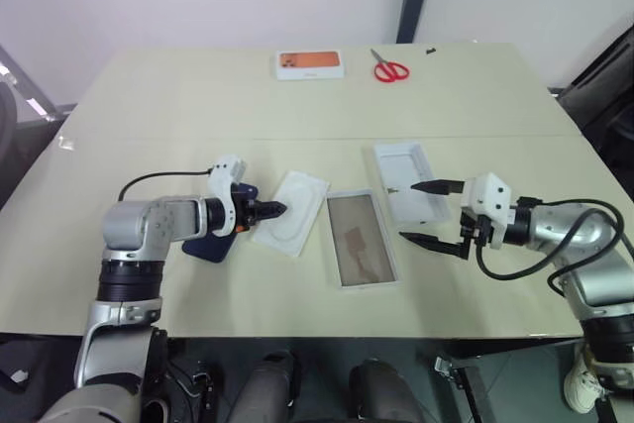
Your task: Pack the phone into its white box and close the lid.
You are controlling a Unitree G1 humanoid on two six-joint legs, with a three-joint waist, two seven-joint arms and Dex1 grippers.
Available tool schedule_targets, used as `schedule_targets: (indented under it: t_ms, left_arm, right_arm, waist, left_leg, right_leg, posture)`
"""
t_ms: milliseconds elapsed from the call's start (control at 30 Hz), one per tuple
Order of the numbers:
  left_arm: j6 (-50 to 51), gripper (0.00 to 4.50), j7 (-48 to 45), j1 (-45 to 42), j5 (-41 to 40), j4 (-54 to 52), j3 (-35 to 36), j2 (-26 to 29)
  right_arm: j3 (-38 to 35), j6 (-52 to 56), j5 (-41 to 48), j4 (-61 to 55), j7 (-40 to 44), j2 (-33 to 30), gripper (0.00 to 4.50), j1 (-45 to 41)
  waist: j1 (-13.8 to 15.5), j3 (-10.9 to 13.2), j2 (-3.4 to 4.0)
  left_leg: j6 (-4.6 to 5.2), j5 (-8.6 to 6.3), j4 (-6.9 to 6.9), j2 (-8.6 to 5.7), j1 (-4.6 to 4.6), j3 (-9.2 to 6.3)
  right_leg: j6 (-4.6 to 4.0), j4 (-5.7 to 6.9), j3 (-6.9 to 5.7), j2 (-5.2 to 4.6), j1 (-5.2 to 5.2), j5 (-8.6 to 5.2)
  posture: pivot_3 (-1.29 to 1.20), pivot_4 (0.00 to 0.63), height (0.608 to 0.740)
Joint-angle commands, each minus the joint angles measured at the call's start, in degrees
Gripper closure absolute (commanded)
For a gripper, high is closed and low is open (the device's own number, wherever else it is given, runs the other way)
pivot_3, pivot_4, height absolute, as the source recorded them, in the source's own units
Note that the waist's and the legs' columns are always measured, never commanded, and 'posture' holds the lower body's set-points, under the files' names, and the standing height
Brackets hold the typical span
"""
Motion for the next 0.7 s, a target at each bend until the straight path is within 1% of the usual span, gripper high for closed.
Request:
schedule_targets:
  t_ms: [33, 233, 300, 333, 433, 467, 700]
  left_arm:
    - [2.11, 1.75, 0.2, 0.48, -0.51, 0.79, -0.12, -0.11]
    - [2.76, 1.75, 0.24, 0.59, -1.31, 0.82, 0.02, -1.06]
    - [2.96, 2.31, 0.81, 0.87, -1.13, 0.73, -0.08, -1.41]
    - [2.95, 2.67, 1.06, 1.01, -1.02, 0.83, -0.03, -1.52]
    - [3.23, 4.11, 1.25, 1.49, -1.38, 0.95, 0.71, -1.74]
    - [3.35, 4.47, 1.18, 1.69, -1.5, 0.88, 0.84, -1.62]
    - [3.42, 4.47, 1.31, 2.82, -1.55, 1.6, 1.83, -1.14]
  right_arm:
    - [-0.63, -0.65, 0.09, -1.88, -0.35, 0.12, 0.0, -0.31]
    - [-0.27, -0.97, -0.4, -2.06, -0.71, 0.5, 0.0, -0.42]
    - [-0.21, -1.05, -0.45, -2.11, -0.83, 0.54, 0.0, -0.37]
    - [-0.22, -1.06, -0.43, -2.1, -0.87, 0.56, 0.0, -0.36]
    - [-0.36, -1.26, -0.5, -2.02, -0.91, 0.48, 0.0, -0.07]
    - [-0.4, -1.32, -0.58, -2.07, -0.95, 0.42, 0.0, 0.09]
    - [-0.36, -1.55, -0.85, -2.46, -1.19, 0.52, 0.0, 0.7]
  waist:
    - [-0.01, 0.0, 0.0]
    - [-0.02, 0.0, 0.0]
    - [0.02, 0.0, 0.0]
    - [0.03, 0.0, 0.0]
    - [-0.01, 0.0, 0.0]
    - [0.0, 0.0, 0.0]
    - [-0.12, 0.0, 0.0]
  left_leg:
    - [0.01, 0.0, 0.0, 0.0, 0.01, 0.0]
    - [0.01, -0.01, -0.01, 0.0, 0.01, 0.0]
    - [0.01, -0.01, 0.0, 0.0, 0.02, 0.0]
    - [0.01, -0.01, 0.0, 0.0, 0.01, 0.0]
    - [0.01, -0.01, 0.0, -0.01, 0.01, 0.0]
    - [0.01, -0.01, 0.0, -0.01, 0.01, 0.0]
    - [0.0, 0.0, -0.01, 0.0, 0.02, 0.0]
  right_leg:
    - [0.0, 0.0, 0.0, 0.0, 0.01, 0.0]
    - [0.0, 0.0, 0.0, 0.0, 0.01, 0.0]
    - [0.0, 0.0, 0.0, -0.01, 0.02, 0.0]
    - [0.0, 0.0, 0.0, -0.01, 0.02, 0.0]
    - [0.0, 0.0, 0.0, -0.01, 0.02, 0.0]
    - [0.0, 0.0, 0.0, -0.01, 0.01, 0.0]
    - [0.0, 0.0, 0.0, 0.0, 0.01, 0.0]
  posture:
    - [0.0, 0.15, 0.734]
    - [0.0, 0.15, 0.734]
    - [0.0, 0.15, 0.734]
    - [0.0, 0.15, 0.734]
    - [0.0, 0.15, 0.734]
    - [0.0, 0.15, 0.734]
    - [0.0, 0.15, 0.734]
